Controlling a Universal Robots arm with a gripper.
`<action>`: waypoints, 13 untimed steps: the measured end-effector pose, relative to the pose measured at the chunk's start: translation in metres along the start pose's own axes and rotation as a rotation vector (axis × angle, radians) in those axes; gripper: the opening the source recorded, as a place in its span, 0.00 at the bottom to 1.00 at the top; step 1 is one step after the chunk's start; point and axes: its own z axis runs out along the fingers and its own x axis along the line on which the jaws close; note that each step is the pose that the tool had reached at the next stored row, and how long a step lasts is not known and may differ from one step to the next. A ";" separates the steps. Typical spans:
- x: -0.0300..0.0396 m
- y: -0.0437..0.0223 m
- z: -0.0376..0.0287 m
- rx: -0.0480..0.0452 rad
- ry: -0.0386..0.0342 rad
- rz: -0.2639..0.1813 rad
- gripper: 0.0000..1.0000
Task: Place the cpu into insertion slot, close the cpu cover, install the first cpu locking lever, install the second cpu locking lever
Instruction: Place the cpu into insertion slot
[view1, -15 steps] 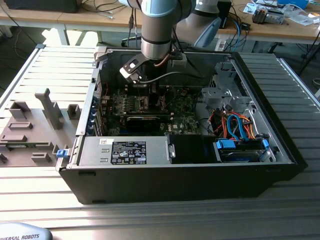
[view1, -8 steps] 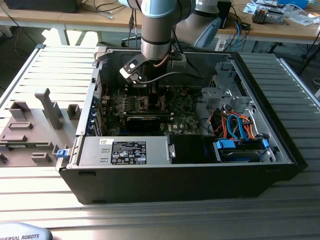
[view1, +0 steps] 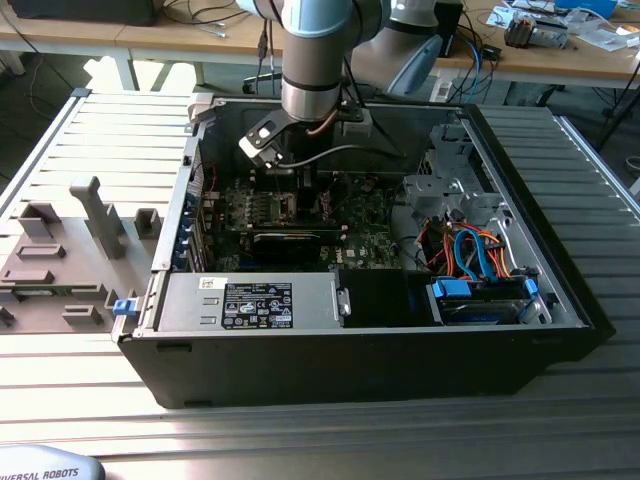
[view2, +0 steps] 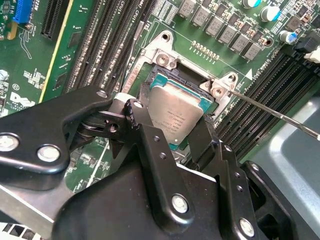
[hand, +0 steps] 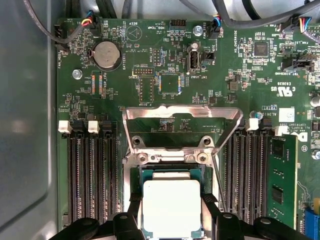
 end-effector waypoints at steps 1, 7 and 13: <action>0.0000 0.0000 0.0003 0.0001 0.0000 0.000 0.54; -0.0001 0.0000 0.0019 -0.0001 0.0000 0.000 0.54; 0.0000 0.0002 0.0021 -0.0006 0.0009 0.000 0.55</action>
